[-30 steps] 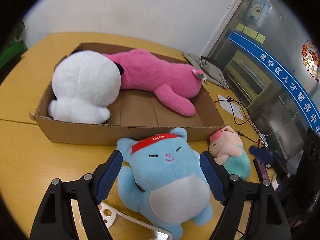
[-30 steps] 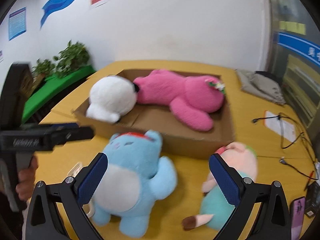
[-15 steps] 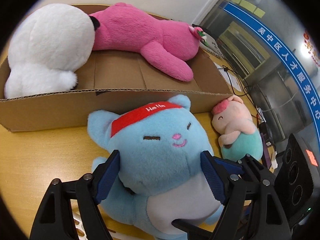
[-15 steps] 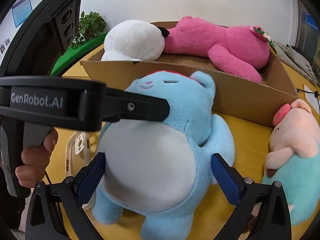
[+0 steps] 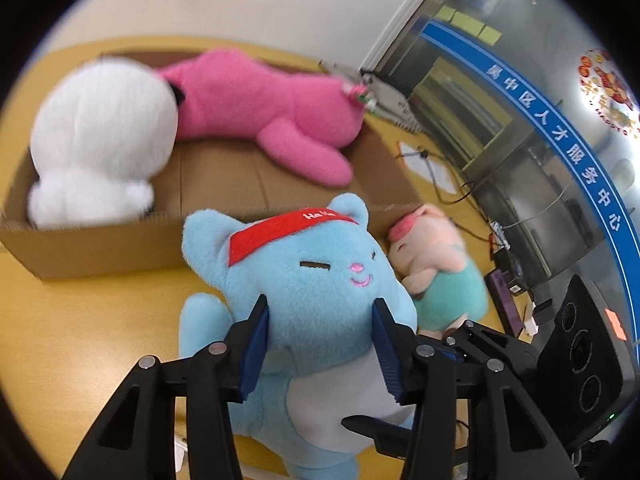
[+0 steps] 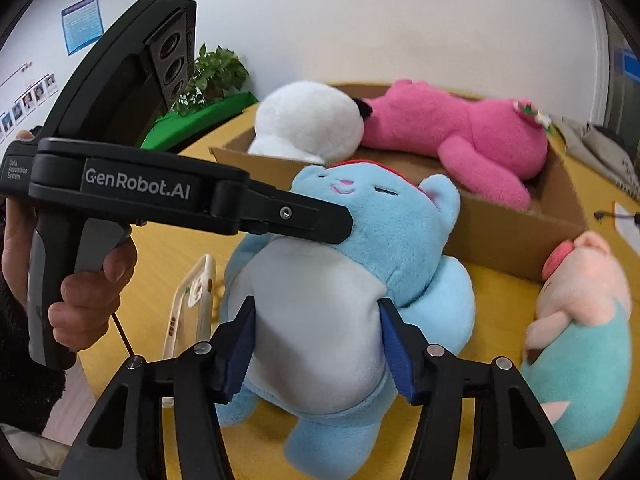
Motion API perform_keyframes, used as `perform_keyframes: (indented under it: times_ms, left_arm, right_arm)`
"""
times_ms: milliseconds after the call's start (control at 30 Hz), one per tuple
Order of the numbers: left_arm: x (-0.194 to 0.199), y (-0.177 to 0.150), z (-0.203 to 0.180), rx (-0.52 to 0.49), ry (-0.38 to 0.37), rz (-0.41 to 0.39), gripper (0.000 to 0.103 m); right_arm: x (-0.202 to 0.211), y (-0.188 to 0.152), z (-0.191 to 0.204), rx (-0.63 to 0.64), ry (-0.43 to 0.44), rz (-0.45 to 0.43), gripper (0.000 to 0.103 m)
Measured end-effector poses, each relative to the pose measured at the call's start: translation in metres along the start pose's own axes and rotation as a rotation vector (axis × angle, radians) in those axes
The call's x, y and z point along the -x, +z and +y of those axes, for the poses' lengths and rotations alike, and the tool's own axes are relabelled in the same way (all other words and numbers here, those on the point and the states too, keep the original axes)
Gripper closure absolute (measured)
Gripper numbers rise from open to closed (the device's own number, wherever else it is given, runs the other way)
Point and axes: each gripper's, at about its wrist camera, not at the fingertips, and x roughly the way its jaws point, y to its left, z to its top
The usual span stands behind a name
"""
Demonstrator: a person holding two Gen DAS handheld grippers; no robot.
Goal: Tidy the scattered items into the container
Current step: 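Lift the blue cat with both grippers and carry it over the box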
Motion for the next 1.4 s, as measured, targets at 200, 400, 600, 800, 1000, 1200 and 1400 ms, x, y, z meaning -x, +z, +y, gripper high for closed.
perform_keyframes:
  times_ms: [200, 400, 600, 800, 1000, 1200, 1400]
  left_arm:
    - [0.017, 0.023, -0.01, -0.03, -0.015, -0.045, 0.065]
    - [0.032, 0.041, -0.019, -0.05, -0.033, -0.102, 0.07]
    - [0.027, 0.043, -0.019, -0.072, -0.008, -0.08, 0.07]
    - [-0.019, -0.002, 0.002, -0.018, -0.012, 0.06, 0.067]
    - [-0.015, -0.004, 0.019, 0.034, -0.007, 0.013, 0.038]
    - [-0.029, -0.001, 0.014, -0.015, -0.053, 0.004, 0.024]
    - [-0.057, -0.009, 0.004, -0.076, -0.071, 0.084, 0.022]
  right_arm:
    - [0.016, 0.022, -0.006, -0.011, -0.005, -0.07, 0.04]
    - [0.027, 0.04, -0.012, -0.008, -0.018, -0.133, 0.04]
    - [0.023, 0.055, -0.025, 0.008, -0.011, -0.128, 0.039]
    - [-0.016, 0.013, -0.037, -0.009, 0.033, 0.034, 0.03]
    - [-0.03, 0.011, -0.031, 0.039, 0.01, 0.061, 0.002]
    - [-0.045, 0.023, -0.044, -0.018, -0.031, 0.041, 0.0]
    - [-0.062, 0.011, -0.04, -0.023, -0.044, 0.046, 0.008]
